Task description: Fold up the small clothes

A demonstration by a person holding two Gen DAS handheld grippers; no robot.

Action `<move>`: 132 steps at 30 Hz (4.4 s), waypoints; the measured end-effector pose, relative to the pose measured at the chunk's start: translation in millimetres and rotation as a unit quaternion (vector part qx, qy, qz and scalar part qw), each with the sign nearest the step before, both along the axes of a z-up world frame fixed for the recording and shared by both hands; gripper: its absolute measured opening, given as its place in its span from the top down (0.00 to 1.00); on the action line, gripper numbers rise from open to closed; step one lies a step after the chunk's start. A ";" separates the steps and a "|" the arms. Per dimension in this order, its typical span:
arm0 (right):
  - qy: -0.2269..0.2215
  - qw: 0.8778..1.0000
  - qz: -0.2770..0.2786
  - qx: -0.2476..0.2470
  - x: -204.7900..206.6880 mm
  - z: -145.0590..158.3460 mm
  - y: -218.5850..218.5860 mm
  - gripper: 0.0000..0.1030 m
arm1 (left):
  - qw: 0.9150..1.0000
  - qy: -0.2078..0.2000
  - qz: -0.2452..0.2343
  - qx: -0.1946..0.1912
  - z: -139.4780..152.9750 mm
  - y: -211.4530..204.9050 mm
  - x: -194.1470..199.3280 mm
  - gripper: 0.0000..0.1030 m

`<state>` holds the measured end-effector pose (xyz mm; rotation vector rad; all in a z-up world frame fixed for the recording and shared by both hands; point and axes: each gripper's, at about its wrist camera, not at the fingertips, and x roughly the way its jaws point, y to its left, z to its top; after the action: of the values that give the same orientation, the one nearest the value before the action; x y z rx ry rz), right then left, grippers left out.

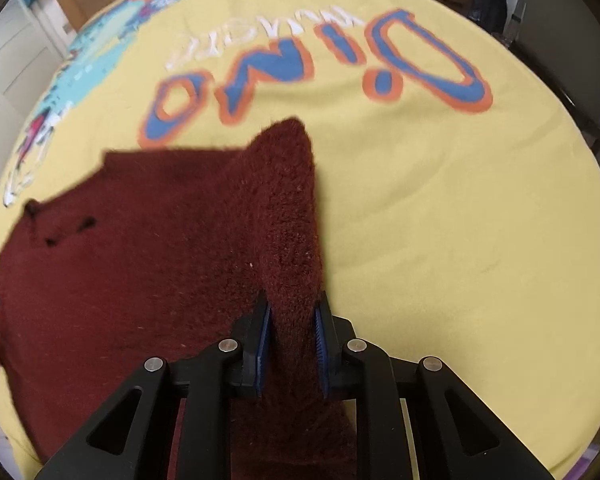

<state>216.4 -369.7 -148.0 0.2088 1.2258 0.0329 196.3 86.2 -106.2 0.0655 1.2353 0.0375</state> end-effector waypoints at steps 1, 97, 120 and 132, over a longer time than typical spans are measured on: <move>0.001 1.000 -0.006 0.006 0.8 -1.6 -1.2 0.80 | 1.000 0.013 0.009 -0.009 -10.0 6.0 2.1 1.00; -0.094 0.994 0.021 -0.046 -141.6 56.5 37.7 0.00 | 0.886 -0.064 0.441 -0.127 -26.8 355.2 -131.7 0.89; -0.134 0.990 0.031 -0.027 -97.9 100.8 22.0 0.01 | 0.976 -0.107 0.139 -0.129 96.1 85.1 -56.9 0.90; -0.112 0.993 0.018 -0.031 -79.1 115.4 -10.0 0.00 | 0.986 -0.080 -0.014 -0.148 81.7 -113.6 -10.3 0.90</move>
<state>137.3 -379.7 -32.6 0.1253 1.0055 0.0480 186.0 -27.5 -24.5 -0.1748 1.0679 -0.1623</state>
